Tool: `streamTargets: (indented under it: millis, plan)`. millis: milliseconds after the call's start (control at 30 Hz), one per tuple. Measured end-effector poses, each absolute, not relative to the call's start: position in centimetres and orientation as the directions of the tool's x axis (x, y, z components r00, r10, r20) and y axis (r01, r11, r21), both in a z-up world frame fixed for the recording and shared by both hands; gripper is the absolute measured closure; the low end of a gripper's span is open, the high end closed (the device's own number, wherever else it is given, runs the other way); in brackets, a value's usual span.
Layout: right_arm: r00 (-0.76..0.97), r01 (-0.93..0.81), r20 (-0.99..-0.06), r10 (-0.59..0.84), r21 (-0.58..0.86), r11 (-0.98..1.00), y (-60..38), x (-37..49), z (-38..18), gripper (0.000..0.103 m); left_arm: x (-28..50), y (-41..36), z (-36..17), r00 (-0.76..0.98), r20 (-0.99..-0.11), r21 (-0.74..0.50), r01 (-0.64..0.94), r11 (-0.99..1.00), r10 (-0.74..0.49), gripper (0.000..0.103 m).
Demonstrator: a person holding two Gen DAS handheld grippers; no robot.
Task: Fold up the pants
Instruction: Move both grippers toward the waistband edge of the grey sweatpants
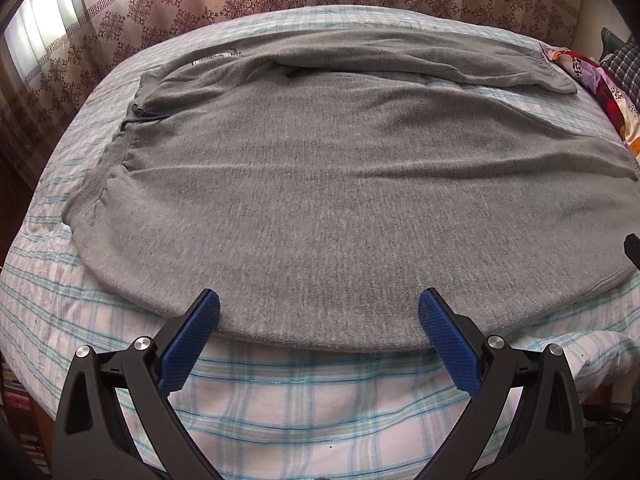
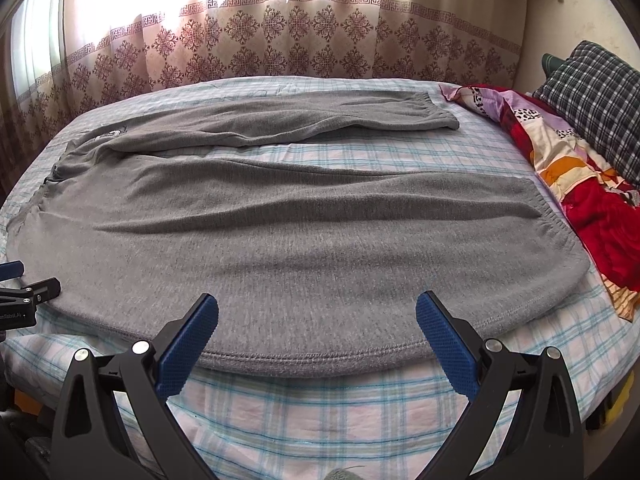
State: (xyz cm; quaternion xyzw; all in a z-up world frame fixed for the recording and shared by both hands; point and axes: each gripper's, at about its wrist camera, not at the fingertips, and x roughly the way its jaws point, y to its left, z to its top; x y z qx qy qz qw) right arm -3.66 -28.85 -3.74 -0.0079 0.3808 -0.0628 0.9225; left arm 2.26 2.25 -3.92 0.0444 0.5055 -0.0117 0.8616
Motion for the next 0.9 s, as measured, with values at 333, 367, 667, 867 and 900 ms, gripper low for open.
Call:
streamTargets:
  millis: [333,367,667,867,900]
  plan:
    - [0.629,0.09,-0.771,-0.098,-0.053,0.994,-29.2,-2.2,-6.7,0.005,3.4,2.7,-5.5,0.42,-0.908,0.021,0.064,0.998,-0.008,0.002]
    - [0.626,0.09,-0.774,-0.097,-0.052,0.995,-29.2,-2.2,-6.9,0.005,3.6,2.8,-5.6,0.413,-0.911,0.013,0.06,0.998,-0.013,0.002]
    - [0.587,0.097,-0.807,-0.069,-0.014,0.995,-29.7,-2.0,-7.9,0.005,4.0,2.1,-6.2,0.423,-0.906,0.058,0.063,0.996,0.026,0.002]
    - [0.572,0.079,-0.815,-0.089,-0.053,0.995,-29.2,-1.9,-7.5,0.005,4.1,2.4,-6.1,0.41,-0.912,0.046,0.072,0.996,0.012,0.002]
    - [0.573,0.074,-0.815,-0.083,-0.049,0.996,-29.2,-1.8,-7.3,0.005,4.1,2.6,-5.9,0.41,-0.912,0.037,0.069,0.997,0.005,0.002]
